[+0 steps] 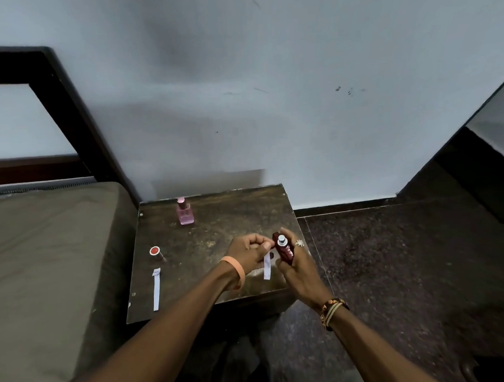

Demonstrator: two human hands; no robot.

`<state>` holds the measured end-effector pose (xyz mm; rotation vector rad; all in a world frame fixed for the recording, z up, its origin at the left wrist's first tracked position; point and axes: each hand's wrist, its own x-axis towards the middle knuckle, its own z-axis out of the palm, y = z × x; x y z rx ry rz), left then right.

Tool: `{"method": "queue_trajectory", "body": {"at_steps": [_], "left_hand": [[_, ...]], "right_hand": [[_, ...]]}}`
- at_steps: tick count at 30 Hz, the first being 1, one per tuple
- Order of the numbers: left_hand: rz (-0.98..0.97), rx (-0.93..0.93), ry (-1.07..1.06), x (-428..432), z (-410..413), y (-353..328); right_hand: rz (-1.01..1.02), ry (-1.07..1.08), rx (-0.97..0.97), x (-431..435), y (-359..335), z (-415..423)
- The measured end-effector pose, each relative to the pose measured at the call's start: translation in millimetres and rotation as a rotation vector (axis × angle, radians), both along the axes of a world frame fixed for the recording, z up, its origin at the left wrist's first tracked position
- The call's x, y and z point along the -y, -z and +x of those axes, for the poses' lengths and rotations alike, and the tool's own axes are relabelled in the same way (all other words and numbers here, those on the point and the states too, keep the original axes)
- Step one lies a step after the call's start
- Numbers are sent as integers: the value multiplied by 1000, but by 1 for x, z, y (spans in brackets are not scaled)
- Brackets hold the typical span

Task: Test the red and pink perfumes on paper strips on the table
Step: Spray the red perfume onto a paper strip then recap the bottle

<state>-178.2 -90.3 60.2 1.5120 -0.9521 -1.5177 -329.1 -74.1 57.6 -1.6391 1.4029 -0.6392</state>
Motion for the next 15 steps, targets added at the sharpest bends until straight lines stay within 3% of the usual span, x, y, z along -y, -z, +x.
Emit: {"method": "queue_trajectory", "body": {"at_steps": [6, 15], "left_hand": [[-46, 39, -13, 27, -20, 15], [-52, 91, 19, 36, -30, 31]], "right_hand": [[13, 138, 19, 33, 12, -13], [-10, 169, -17, 45, 29, -24]]}}
